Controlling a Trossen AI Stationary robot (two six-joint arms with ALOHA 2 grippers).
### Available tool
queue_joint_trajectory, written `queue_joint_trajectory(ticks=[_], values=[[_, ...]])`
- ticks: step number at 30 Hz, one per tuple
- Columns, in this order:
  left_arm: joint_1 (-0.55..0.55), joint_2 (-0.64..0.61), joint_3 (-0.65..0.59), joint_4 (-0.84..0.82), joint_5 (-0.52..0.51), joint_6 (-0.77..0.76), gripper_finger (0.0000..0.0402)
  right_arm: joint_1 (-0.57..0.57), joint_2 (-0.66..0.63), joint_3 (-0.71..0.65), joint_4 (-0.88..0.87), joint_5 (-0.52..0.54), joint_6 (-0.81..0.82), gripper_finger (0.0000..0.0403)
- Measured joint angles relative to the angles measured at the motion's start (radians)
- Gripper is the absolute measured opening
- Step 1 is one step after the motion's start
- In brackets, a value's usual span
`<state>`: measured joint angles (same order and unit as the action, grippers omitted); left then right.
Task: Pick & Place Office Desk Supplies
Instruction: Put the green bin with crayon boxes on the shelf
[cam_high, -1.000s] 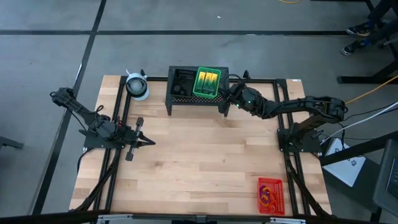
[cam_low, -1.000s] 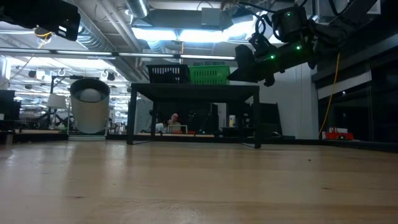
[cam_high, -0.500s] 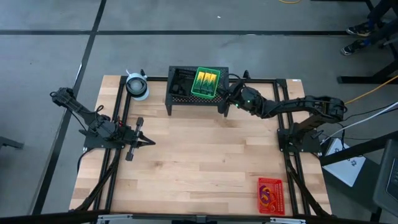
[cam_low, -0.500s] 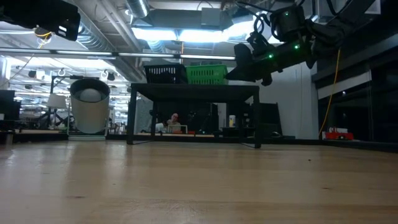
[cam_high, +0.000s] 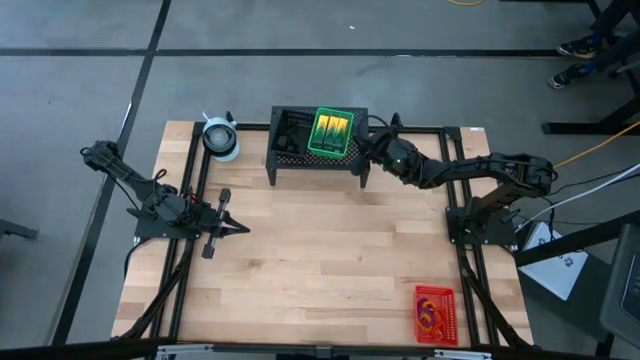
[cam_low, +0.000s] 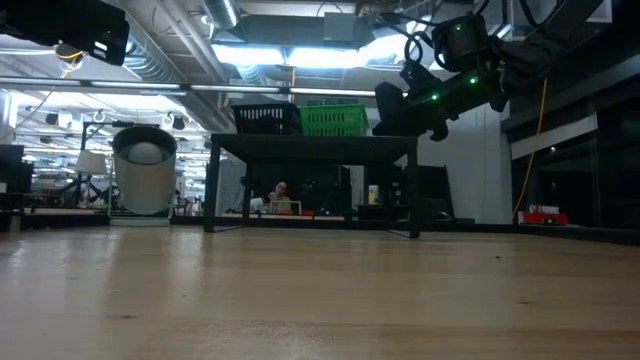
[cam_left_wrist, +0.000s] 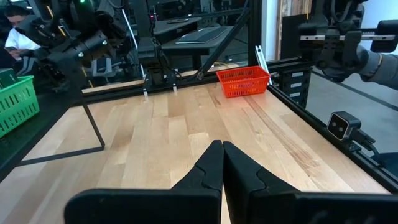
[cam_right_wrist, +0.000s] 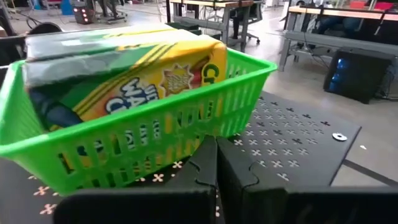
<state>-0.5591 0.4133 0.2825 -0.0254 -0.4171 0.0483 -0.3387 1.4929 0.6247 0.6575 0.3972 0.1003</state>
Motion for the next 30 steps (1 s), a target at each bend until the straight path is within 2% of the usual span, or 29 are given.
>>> queue_joint_trajectory(ticks=[9,15,23,27,30], values=[[0.0,0.0,0.0,0.0,0.0,0.0,0.0002,-0.042,0.0,0.0,0.002,-0.027,0.022,0.0],[0.0,0.0,0.0,0.001,0.0,0.008,0.0002,-0.064,0.011,0.025,0.023,-0.101,0.039,0.0],[0.0,0.0,0.0,0.006,0.0,0.007,0.0002,-0.064,0.16,0.198,-0.041,-0.136,0.025,0.0],[0.0,0.0,0.001,-0.006,0.005,-0.007,0.0001,-0.064,0.239,0.273,-0.093,-0.121,0.026,0.0],[0.0,0.0,0.001,-0.027,0.011,-0.023,0.0002,-0.064,0.253,0.29,-0.099,-0.088,0.054,0.0]])
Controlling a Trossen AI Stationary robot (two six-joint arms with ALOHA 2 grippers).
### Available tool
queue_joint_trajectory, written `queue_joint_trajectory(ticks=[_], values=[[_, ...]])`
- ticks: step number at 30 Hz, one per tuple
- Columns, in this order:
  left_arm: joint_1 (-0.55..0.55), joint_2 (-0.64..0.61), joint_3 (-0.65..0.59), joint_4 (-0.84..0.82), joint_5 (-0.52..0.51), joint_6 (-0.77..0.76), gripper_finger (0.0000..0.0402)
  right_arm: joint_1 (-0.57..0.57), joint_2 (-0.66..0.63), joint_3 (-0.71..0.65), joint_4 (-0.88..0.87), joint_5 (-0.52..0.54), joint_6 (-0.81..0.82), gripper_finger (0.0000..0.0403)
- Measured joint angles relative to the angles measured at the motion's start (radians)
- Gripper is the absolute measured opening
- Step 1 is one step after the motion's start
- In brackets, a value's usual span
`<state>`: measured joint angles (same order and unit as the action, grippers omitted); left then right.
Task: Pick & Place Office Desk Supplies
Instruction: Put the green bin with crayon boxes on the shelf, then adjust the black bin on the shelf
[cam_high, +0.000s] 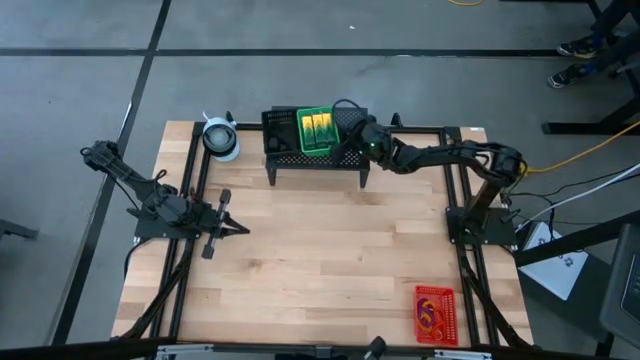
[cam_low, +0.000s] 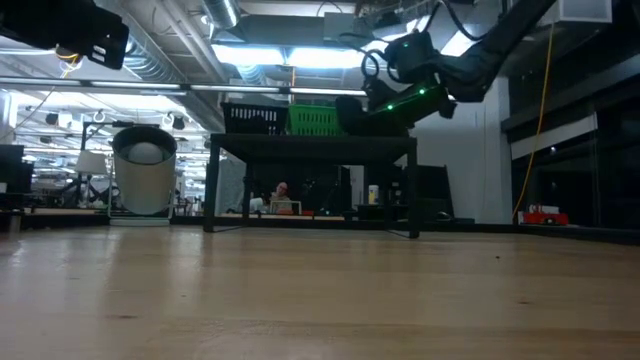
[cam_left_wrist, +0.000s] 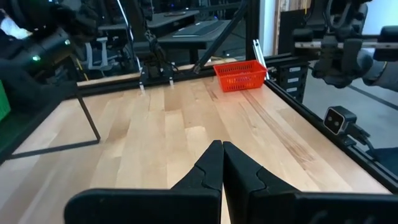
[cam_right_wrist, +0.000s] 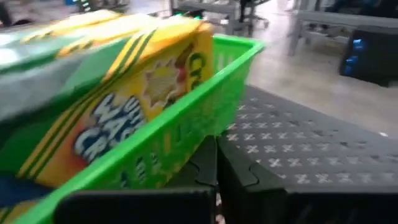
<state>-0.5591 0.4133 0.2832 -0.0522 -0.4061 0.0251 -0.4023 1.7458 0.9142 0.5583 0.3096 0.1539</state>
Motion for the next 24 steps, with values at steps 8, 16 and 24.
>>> queue_joint_trajectory(ticks=[8,16,24], values=[[0.0,0.0,0.0,-0.007,0.002,-0.011,0.0002,0.011,-0.084,0.001,-0.15,0.221,0.025,0.0],[0.0,0.0,0.0,-0.007,-0.003,-0.011,0.0001,0.072,-0.229,0.0,-0.325,0.374,0.042,0.0],[0.001,0.0,0.0,-0.02,-0.4,-0.035,0.0002,0.146,-0.382,0.0,-0.404,0.425,0.009,0.0]])
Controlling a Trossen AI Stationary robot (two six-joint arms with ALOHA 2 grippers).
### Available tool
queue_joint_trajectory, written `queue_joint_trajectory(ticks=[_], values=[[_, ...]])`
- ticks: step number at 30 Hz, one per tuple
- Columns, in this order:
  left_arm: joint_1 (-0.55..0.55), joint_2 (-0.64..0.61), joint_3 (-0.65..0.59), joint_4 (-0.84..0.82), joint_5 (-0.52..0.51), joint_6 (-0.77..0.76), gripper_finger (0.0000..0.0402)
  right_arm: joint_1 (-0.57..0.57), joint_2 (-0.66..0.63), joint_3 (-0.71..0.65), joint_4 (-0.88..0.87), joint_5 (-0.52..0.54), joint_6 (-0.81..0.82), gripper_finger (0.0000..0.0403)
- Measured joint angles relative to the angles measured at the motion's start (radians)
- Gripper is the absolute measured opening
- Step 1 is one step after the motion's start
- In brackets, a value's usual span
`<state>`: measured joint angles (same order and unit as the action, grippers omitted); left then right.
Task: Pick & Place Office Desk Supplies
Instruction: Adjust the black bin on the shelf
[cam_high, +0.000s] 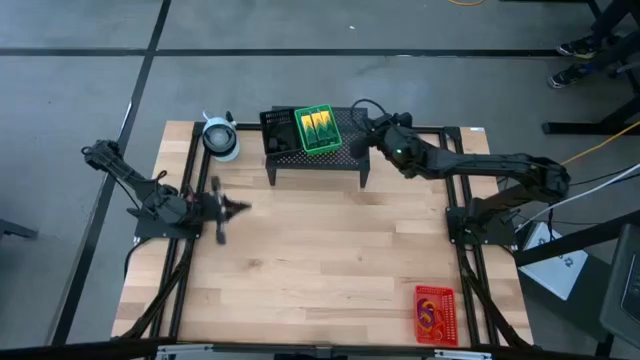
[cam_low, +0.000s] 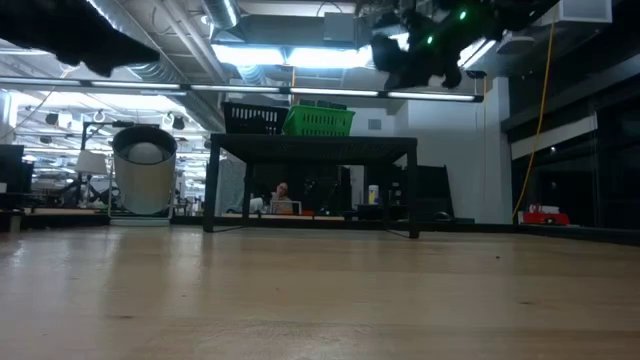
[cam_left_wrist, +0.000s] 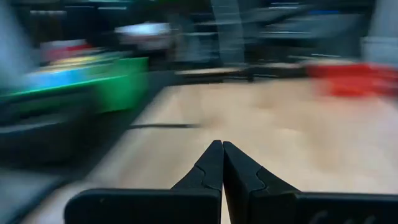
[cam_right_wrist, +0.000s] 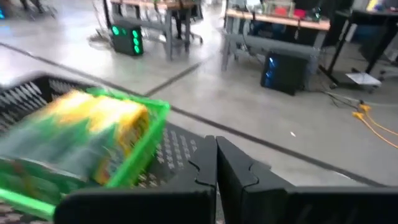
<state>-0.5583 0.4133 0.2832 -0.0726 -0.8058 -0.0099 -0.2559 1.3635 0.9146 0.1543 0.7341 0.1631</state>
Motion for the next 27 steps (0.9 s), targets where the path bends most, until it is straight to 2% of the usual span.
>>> queue_joint_trajectory(ticks=[2,3,6,10,17,19,24,27], values=[[0.015,-0.002,0.0,-0.013,-0.182,-0.034,0.0001,0.028,-0.032,0.0,-0.006,0.004,-0.005,0.0],[0.028,-0.006,0.0,-0.02,-0.224,-0.037,0.0002,0.046,-0.044,0.0,-0.007,0.01,-0.009,0.0],[0.09,-0.008,0.0,-0.021,-0.246,-0.04,0.0001,0.106,-0.068,0.0,-0.005,0.034,-0.015,0.0],[0.234,-0.007,0.0,-0.026,-0.241,-0.073,0.0001,0.206,-0.075,0.0,0.003,0.091,-0.033,0.0],[0.536,0.025,0.0,-0.005,-0.034,-0.117,0.0001,0.357,-0.075,0.0,0.015,0.191,-0.046,0.0],[0.61,0.049,0.0,0.033,0.041,-0.09,0.0001,0.386,-0.075,0.0,0.017,0.203,-0.051,0.0],[0.771,0.151,0.0,0.176,0.317,-0.033,0.0001,0.466,-0.073,0.0,0.024,0.21,-0.086,0.0],[0.85,0.233,0.0,0.27,0.376,0.003,0.0001,0.515,-0.073,0.0,0.054,0.279,-0.134,0.0]])
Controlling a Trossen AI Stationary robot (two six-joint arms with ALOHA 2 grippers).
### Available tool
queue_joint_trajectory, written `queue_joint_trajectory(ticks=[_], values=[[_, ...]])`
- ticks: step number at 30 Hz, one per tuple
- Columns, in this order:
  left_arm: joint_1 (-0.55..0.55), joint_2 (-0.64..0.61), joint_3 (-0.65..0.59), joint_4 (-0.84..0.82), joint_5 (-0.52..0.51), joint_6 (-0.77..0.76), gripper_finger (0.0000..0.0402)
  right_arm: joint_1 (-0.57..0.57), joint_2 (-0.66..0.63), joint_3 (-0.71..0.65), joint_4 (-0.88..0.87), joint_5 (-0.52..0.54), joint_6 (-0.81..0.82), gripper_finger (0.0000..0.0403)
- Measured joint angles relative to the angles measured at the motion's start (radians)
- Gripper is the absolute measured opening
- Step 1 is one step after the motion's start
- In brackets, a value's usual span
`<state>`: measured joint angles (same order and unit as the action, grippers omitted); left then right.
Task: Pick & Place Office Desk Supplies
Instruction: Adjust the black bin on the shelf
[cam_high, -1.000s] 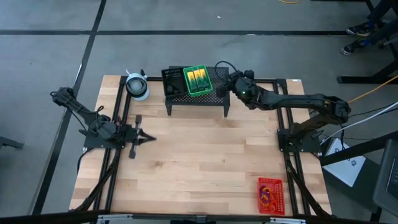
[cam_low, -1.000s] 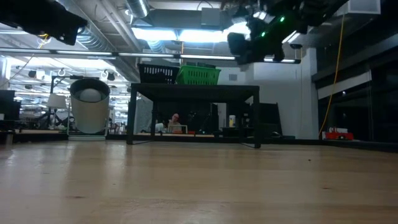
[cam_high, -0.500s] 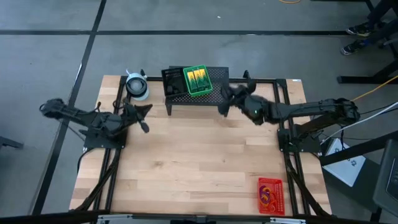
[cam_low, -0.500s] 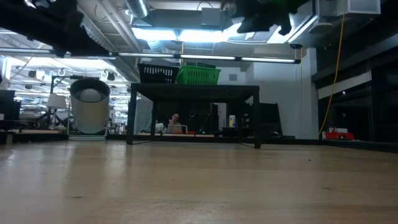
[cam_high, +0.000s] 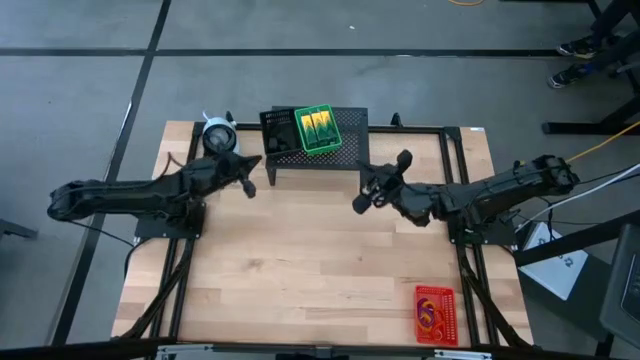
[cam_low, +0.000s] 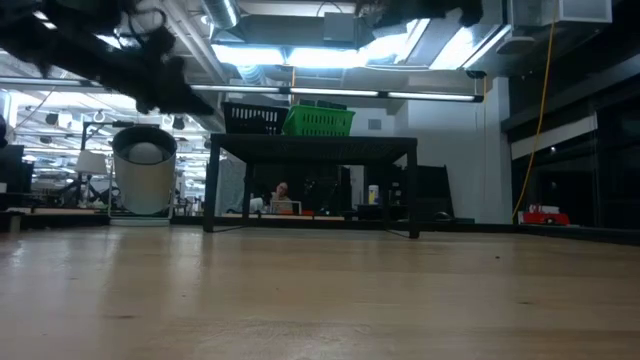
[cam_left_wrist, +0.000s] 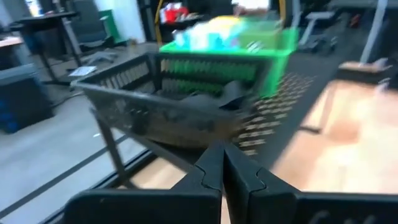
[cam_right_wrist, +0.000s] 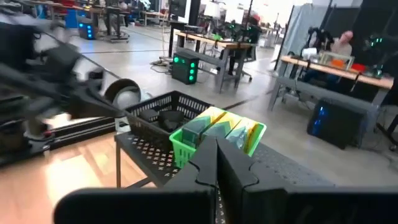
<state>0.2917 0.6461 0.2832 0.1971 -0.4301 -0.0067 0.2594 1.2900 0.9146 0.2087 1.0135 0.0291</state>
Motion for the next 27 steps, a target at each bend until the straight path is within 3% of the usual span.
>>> queue_joint_trajectory(ticks=[8,21,27], values=[[0.148,0.135,0.0,0.145,0.022,0.03,0.0001,0.057,0.0,0.0,0.008,0.071,-0.042,0.0],[0.319,0.239,0.0,0.225,0.068,0.044,0.0001,0.057,0.0,0.0,0.064,0.024,-0.065,0.0],[0.38,0.305,0.007,0.348,0.154,0.023,0.0001,0.057,0.0,0.0,0.076,0.017,-0.082,0.0]])
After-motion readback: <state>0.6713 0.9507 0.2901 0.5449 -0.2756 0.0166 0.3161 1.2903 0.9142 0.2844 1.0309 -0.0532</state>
